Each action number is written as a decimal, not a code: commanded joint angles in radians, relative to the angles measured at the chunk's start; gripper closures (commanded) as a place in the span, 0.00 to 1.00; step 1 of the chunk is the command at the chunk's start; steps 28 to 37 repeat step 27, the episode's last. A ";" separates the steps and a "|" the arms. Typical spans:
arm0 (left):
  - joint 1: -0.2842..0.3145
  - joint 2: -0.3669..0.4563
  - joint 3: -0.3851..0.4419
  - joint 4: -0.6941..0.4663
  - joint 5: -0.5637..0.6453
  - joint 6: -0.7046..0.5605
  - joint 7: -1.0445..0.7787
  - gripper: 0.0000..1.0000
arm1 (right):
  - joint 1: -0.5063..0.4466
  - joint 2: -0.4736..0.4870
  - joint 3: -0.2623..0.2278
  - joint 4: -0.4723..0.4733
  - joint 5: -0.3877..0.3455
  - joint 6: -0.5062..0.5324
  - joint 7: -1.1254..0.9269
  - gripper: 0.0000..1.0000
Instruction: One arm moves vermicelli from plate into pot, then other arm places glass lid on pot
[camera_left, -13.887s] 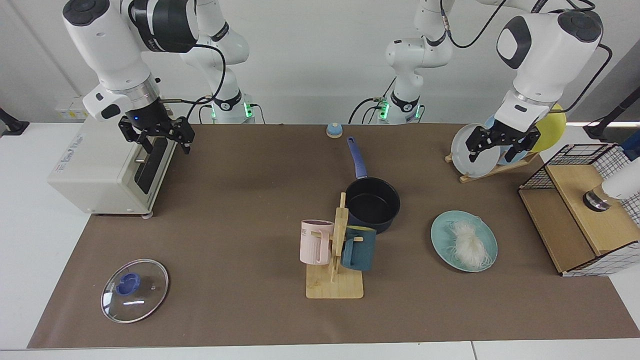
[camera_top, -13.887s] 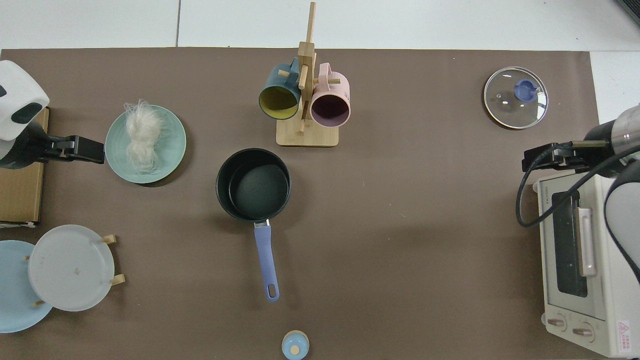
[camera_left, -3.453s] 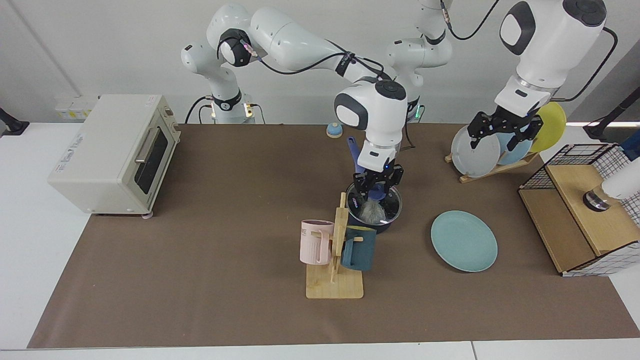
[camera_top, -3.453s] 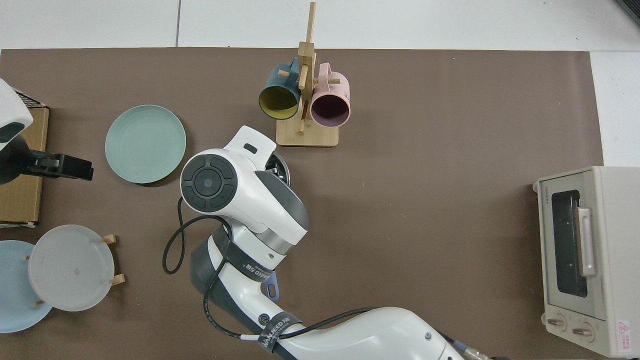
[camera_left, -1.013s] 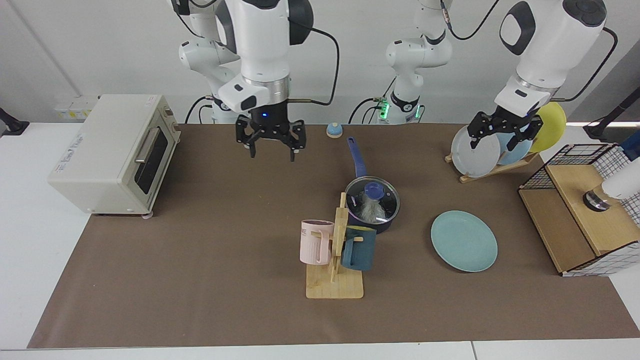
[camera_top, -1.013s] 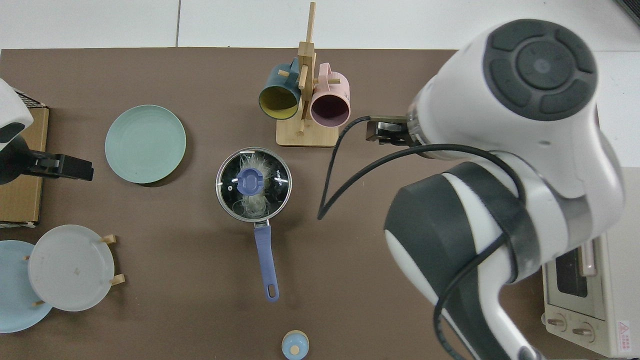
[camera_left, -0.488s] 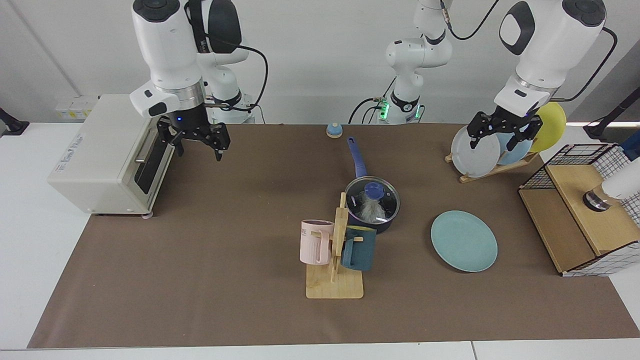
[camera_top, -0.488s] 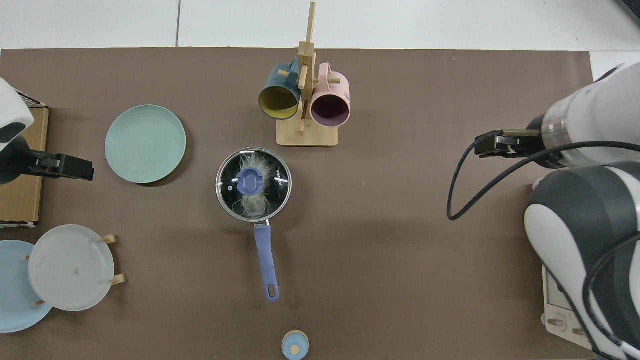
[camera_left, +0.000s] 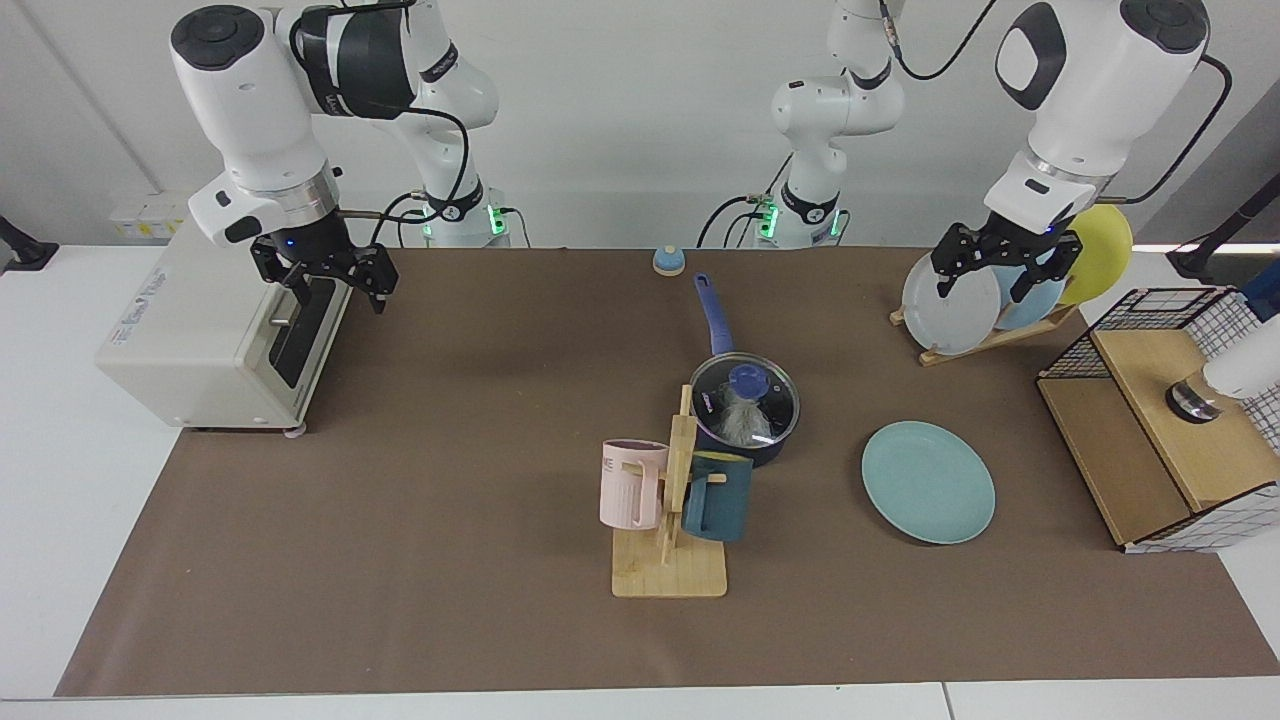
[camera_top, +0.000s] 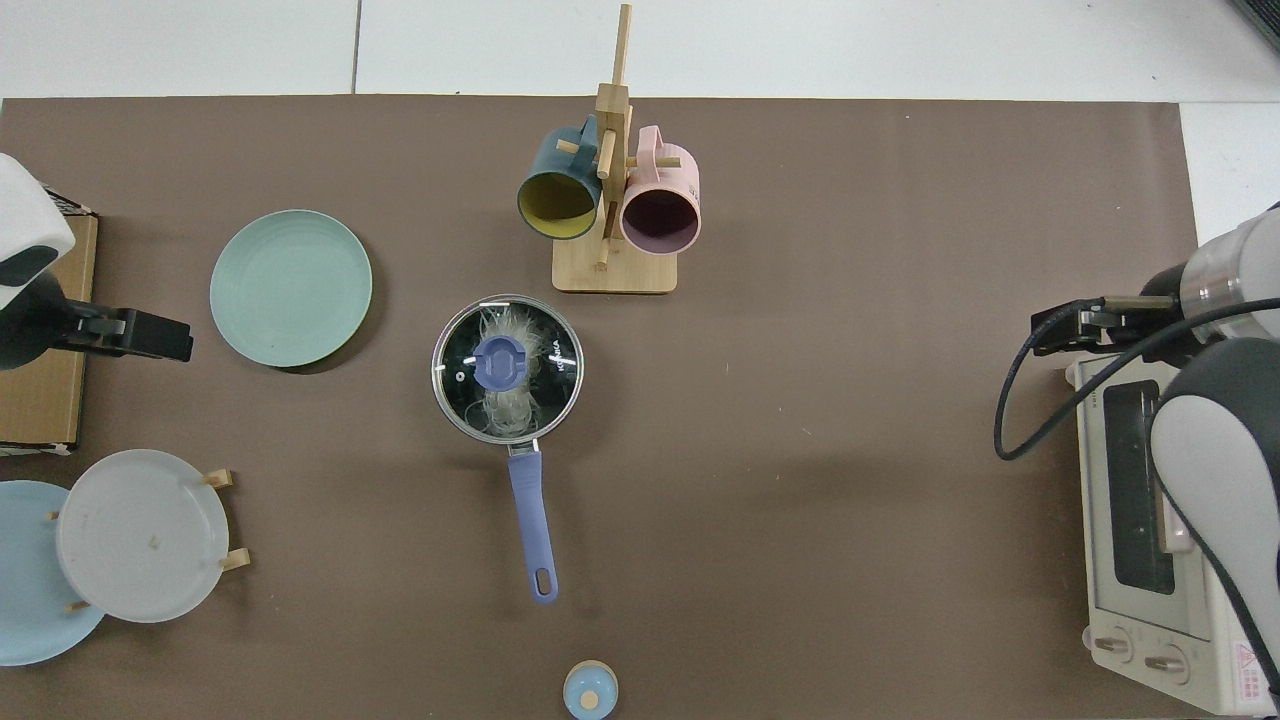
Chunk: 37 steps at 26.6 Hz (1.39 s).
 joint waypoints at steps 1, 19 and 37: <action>-0.010 -0.010 0.007 -0.003 -0.013 -0.010 0.016 0.00 | -0.042 -0.042 0.016 -0.054 0.020 0.005 -0.031 0.01; -0.010 -0.010 0.007 -0.005 -0.029 -0.012 0.016 0.00 | -0.046 -0.028 0.016 -0.023 0.102 0.005 -0.046 0.01; -0.011 -0.008 0.006 -0.002 -0.027 -0.012 0.010 0.00 | -0.043 -0.028 0.016 -0.023 0.098 0.004 -0.046 0.01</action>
